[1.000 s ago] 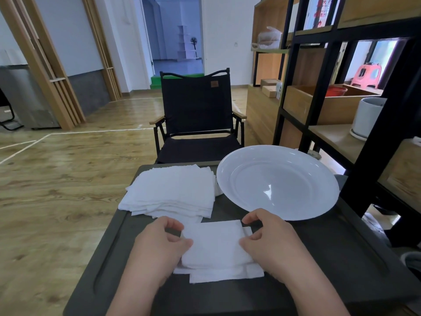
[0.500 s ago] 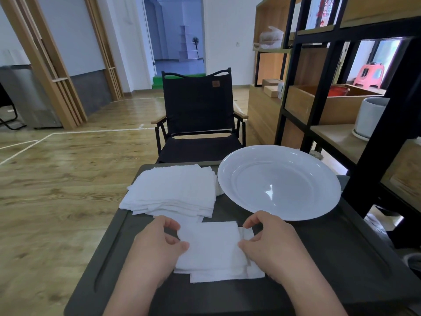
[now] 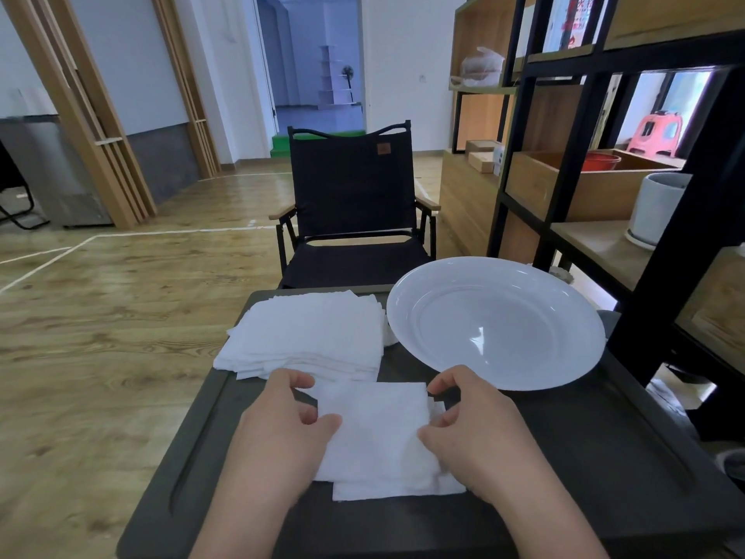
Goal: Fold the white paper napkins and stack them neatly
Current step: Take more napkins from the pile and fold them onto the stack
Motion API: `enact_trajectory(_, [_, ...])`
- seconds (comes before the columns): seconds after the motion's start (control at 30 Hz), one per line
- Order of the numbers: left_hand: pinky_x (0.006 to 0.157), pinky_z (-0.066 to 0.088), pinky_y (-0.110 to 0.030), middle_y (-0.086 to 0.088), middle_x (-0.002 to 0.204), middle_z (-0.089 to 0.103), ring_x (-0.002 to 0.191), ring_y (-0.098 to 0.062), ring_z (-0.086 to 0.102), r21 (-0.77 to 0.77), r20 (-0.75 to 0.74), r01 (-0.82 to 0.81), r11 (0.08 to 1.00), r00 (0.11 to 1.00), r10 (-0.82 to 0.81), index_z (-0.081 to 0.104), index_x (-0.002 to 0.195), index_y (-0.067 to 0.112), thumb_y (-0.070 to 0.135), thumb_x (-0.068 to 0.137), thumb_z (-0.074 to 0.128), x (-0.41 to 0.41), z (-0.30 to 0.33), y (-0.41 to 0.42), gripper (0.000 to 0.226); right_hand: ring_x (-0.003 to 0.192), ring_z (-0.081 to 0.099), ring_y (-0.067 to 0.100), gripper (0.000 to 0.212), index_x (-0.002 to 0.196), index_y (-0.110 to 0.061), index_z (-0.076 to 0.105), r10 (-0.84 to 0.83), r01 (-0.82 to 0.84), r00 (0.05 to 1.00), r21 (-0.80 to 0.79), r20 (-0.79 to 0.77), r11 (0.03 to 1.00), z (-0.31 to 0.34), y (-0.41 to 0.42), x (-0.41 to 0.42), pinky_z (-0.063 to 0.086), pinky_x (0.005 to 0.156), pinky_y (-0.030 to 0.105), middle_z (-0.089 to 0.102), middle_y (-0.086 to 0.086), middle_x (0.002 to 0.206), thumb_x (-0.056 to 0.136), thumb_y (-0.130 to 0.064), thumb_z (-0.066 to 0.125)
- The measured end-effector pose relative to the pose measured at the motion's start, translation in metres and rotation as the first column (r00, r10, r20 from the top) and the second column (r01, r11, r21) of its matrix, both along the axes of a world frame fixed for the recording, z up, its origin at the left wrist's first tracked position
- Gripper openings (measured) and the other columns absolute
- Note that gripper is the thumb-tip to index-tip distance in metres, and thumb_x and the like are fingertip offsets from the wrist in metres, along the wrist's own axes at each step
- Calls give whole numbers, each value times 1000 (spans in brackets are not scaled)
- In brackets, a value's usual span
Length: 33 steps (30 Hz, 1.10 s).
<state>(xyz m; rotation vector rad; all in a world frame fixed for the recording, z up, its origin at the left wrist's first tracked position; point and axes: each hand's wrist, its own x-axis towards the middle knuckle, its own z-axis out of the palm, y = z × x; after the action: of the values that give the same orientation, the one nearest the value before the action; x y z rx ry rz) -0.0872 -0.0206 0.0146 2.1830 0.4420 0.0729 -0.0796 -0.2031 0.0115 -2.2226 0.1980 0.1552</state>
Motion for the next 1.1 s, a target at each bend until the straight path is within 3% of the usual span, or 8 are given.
enact_trajectory(0.27, [63, 48, -28, -1, 80, 73, 69, -15, 66, -176, -12, 59, 983, 998, -62, 51, 105, 30, 23, 77, 76, -1, 1, -2, 38, 63, 60, 7, 27, 94, -34, 54, -11, 11, 1000, -30, 11, 999, 16, -20, -4, 43, 47, 18, 68, -6, 76, 80, -15, 67])
enact_trajectory(0.47, [58, 42, -22, 6, 75, 71, 76, -5, 65, 57, -14, 19, 998, 1000, -18, 52, 106, 30, 27, 84, 68, 1, -6, -4, 28, 70, 63, 9, 19, 95, -31, 58, 23, -27, 999, -131, -28, 991, 7, -18, -1, 43, 50, 18, 66, -7, 85, 82, -20, 65])
enact_trajectory(0.57, [59, 41, -22, 14, 77, 67, 76, 1, 59, 260, 76, -32, 965, 997, 12, 54, 106, 31, 33, 85, 65, 5, -4, -1, 23, 68, 60, 7, 13, 92, -30, 60, 18, -20, 1000, -164, -13, 986, 7, -18, 0, 43, 53, 19, 61, -9, 83, 82, -28, 67])
enact_trajectory(0.7, [76, 43, -26, 14, 120, 57, 103, -12, 54, 472, 273, -47, 880, 957, -95, 56, 115, 30, 32, 90, 60, 20, -4, 4, 26, 67, 55, 6, 13, 86, -30, 60, -2, 12, 997, -134, 74, 991, 7, -15, 0, 40, 54, 20, 57, -10, 78, 81, -39, 69])
enact_trajectory(0.77, [95, 41, -30, 11, 140, 45, 127, -16, 38, 589, 257, 26, 808, 942, -217, 56, 125, 29, 30, 92, 58, 28, -9, 5, 33, 68, 54, 4, 13, 86, -30, 60, 0, 10, 996, -109, 92, 994, 5, -13, 1, 40, 55, 19, 56, -11, 77, 82, -39, 68])
enact_trajectory(0.9, [114, 24, -33, 11, 159, 19, 145, -17, 13, 675, 91, 166, 719, 949, -303, 38, 143, 30, 31, 98, 46, 37, -22, 6, 46, 70, 53, 4, 12, 88, -31, 59, 20, -11, 994, -83, 109, 996, 2, -7, 3, 44, 59, 21, 55, -11, 78, 83, -38, 68])
enact_trajectory(1.0, [119, 14, -34, 14, 162, 2, 150, -15, -2, 636, 49, 207, 743, 951, -307, 5, 153, 33, 29, 101, 38, 41, -26, 7, 62, 67, 54, 5, 11, 88, -32, 59, 26, -19, 993, -66, 114, 998, 1, -5, 3, 46, 57, 22, 56, -9, 75, 84, -37, 67])
enact_trajectory(1.1, [119, 10, -33, 11, 163, -1, 150, -15, -5, 647, 42, 209, 733, 951, -307, -4, 154, 30, 23, 102, 32, 47, -32, 12, 63, 68, 55, 5, 11, 89, -32, 58, 31, -25, 991, -52, 127, 998, 0, -3, 2, 46, 58, 21, 57, -9, 74, 84, -37, 67])
